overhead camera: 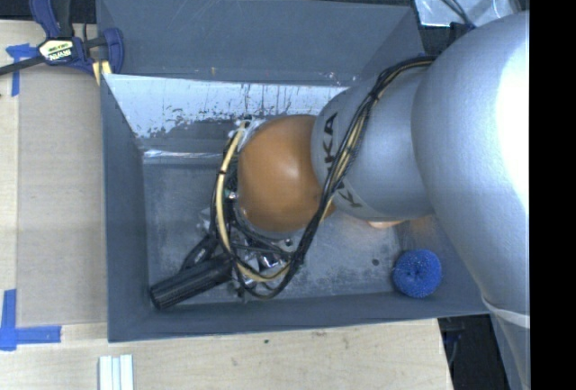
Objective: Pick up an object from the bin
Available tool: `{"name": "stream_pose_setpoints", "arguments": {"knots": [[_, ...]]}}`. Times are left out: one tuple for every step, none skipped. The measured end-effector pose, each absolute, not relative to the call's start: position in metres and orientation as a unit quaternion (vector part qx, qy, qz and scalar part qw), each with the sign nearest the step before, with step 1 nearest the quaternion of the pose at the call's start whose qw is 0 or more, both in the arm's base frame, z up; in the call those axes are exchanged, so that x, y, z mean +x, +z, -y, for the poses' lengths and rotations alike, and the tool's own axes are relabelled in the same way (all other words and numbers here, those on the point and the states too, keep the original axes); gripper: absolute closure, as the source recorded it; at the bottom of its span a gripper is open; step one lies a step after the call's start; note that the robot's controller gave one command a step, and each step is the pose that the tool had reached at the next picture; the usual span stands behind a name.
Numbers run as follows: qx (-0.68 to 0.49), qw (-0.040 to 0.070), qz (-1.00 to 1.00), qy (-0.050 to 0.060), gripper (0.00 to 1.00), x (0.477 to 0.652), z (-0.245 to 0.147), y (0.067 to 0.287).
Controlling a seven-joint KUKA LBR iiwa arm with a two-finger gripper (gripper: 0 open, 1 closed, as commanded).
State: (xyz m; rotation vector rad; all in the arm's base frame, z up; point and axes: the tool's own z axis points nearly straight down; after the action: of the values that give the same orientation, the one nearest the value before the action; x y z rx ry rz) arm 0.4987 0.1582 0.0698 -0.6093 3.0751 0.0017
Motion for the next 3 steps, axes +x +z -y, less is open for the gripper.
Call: {"name": "stream_pose_setpoints", "arguments": {"knots": [[0.187, 0.004, -0.982, 0.004, 1.0, 0.5576, -0.1528, 0.073], [0.187, 0.004, -0.982, 0.004, 1.0, 0.5574, -0.1527, 0.073], [0.186, 0.004, -0.982, 0.004, 1.0, 0.5574, -0.1527, 0.073]]}}
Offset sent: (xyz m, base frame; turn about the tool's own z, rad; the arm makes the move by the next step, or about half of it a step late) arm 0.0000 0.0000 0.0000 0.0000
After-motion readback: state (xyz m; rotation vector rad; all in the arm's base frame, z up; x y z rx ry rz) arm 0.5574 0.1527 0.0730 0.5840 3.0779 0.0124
